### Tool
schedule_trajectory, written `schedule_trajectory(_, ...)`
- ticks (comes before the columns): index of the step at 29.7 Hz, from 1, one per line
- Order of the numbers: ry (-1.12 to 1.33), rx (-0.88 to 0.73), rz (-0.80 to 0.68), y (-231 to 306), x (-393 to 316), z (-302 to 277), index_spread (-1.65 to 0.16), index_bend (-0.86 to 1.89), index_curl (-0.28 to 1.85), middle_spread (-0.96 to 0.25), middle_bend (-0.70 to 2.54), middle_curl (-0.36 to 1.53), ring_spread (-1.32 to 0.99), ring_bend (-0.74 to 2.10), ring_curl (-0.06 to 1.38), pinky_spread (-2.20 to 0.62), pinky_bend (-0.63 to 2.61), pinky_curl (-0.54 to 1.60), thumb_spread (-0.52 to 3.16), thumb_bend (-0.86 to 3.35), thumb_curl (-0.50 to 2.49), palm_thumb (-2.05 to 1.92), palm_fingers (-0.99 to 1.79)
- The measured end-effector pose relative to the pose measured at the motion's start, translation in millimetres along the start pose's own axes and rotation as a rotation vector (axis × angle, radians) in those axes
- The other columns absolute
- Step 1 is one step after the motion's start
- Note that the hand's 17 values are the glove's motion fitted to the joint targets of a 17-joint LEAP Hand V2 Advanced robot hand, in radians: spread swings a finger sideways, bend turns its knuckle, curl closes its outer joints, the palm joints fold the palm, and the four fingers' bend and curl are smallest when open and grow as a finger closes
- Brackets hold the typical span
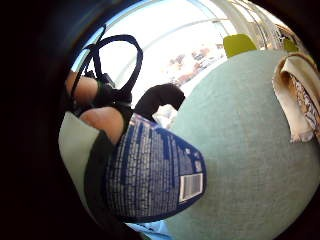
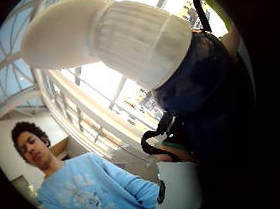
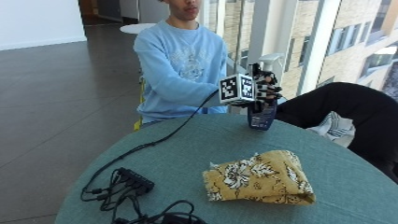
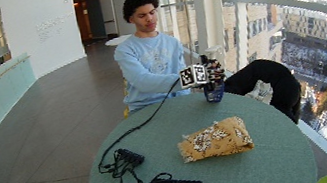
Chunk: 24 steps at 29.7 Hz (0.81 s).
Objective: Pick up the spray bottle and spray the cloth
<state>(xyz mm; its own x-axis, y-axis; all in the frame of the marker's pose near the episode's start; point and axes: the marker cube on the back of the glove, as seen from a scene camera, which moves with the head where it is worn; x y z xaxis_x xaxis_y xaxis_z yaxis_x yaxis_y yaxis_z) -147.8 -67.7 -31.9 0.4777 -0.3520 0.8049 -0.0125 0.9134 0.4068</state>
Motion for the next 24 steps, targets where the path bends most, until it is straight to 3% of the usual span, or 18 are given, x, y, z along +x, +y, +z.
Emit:
schedule_trajectory(15,0.063,-0.097,0.046,16.3,6.3,-7.0,-0.26,0.13,0.33,-0.08,0.21,0.44,-0.04,0.39,0.37,0.15,0.23,0.37,0.84,-0.05,0.61,0.81,0.98)
schedule_trajectory(24,0.345,-0.153,0.058,72.6,11.2,-91.9,-0.32,0.09,0.29,-0.10,0.20,0.44,-0.03,0.36,0.36,0.20,0.23,0.37,0.94,-0.04,0.52,0.70,0.82)
